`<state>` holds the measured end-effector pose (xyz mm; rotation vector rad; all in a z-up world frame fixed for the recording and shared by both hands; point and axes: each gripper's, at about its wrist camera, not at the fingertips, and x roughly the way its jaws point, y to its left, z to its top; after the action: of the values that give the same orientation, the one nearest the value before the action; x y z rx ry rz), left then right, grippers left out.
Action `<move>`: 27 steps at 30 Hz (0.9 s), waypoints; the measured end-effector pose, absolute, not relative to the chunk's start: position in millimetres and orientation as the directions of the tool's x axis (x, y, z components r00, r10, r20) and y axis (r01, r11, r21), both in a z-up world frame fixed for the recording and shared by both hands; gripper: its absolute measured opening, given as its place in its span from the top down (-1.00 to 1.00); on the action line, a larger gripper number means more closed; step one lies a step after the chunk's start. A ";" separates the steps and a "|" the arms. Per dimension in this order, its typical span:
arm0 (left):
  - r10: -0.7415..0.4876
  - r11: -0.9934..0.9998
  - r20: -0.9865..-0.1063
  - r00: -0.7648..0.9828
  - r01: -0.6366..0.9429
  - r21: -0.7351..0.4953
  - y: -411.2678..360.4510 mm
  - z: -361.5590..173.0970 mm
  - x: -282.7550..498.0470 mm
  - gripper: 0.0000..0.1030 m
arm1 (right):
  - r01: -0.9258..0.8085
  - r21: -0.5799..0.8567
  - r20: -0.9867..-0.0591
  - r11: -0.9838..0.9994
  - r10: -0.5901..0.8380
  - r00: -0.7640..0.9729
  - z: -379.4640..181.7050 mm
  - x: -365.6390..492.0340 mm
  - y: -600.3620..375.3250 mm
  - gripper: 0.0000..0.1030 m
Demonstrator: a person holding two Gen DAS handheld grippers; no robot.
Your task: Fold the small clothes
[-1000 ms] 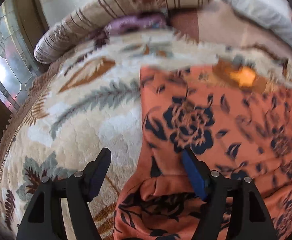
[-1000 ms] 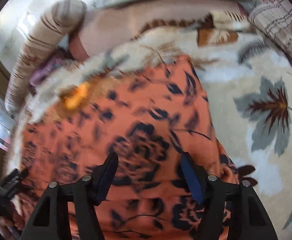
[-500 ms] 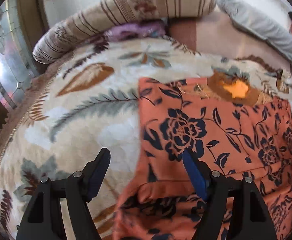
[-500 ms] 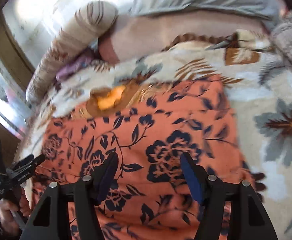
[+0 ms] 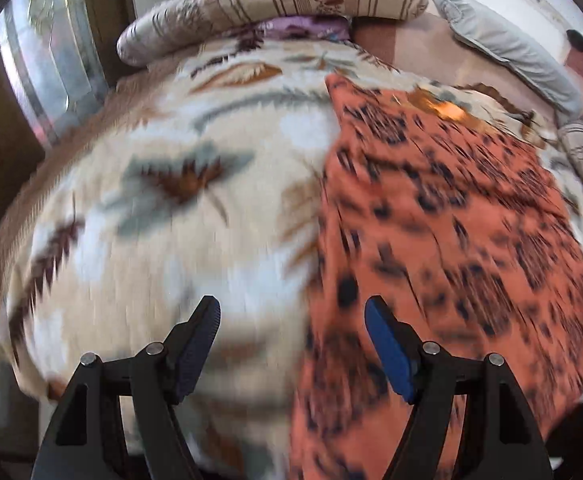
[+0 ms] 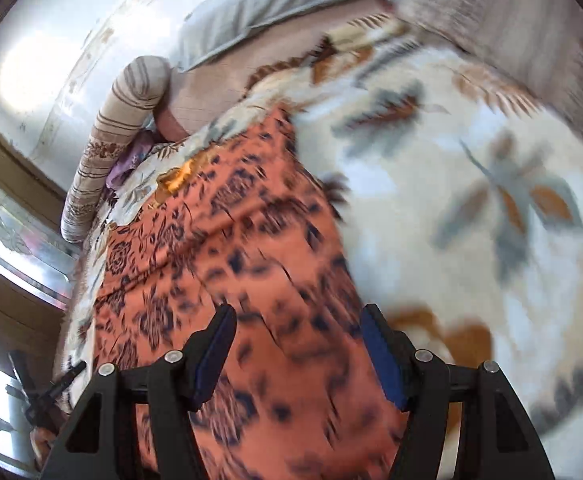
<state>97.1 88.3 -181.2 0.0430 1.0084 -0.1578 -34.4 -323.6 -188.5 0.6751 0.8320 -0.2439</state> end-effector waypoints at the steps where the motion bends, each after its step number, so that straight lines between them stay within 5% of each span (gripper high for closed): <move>1: -0.129 0.985 -0.855 0.503 0.161 -0.054 88.9 -183.3 86.8 -0.47 | 0.458 0.480 -0.748 0.748 0.077 0.659 -191.4 -49.8 -326.1 -0.32; 7: -0.209 0.975 -0.883 0.420 0.156 -0.157 104.3 -192.6 44.5 -0.44 | 0.475 0.519 -0.750 0.711 0.112 0.652 -206.4 -97.0 -328.8 -0.32; 10: -0.183 0.981 -0.892 0.414 0.132 -0.140 111.9 -198.4 36.3 -0.15 | 0.474 0.511 -0.762 0.717 0.124 0.636 -217.5 -97.3 -323.4 -0.32; 14: -0.196 0.980 -0.903 0.382 0.105 -0.168 121.4 -206.9 33.1 -0.09 | 0.508 0.444 -0.830 0.738 0.124 0.544 -241.1 -84.3 -310.5 -0.29; 18: -0.225 0.973 -0.915 0.335 0.121 -0.195 116.9 -214.8 34.7 -0.09 | 0.509 0.315 -0.873 0.801 0.035 0.486 -239.2 -80.0 -291.4 0.29; 23: -0.276 0.959 -0.908 0.316 0.158 -0.236 107.3 -215.2 33.1 -0.06 | 0.493 0.291 -0.888 0.820 0.039 0.459 -239.0 -81.7 -280.3 0.35; 25: -0.295 0.952 -0.904 0.309 0.176 -0.251 104.7 -214.4 34.0 0.44 | 0.498 0.271 -0.897 0.824 0.028 0.442 -238.7 -80.6 -278.9 0.34; 27: -0.308 0.948 -0.901 0.304 0.180 -0.263 105.5 -216.0 35.9 0.59 | 0.485 0.255 -0.901 0.837 0.023 0.434 -238.4 -79.1 -276.8 0.34</move>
<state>35.9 105.5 -216.0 -0.1196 1.2199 -0.3242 -79.1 -276.8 -238.4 0.5295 1.0959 -0.3048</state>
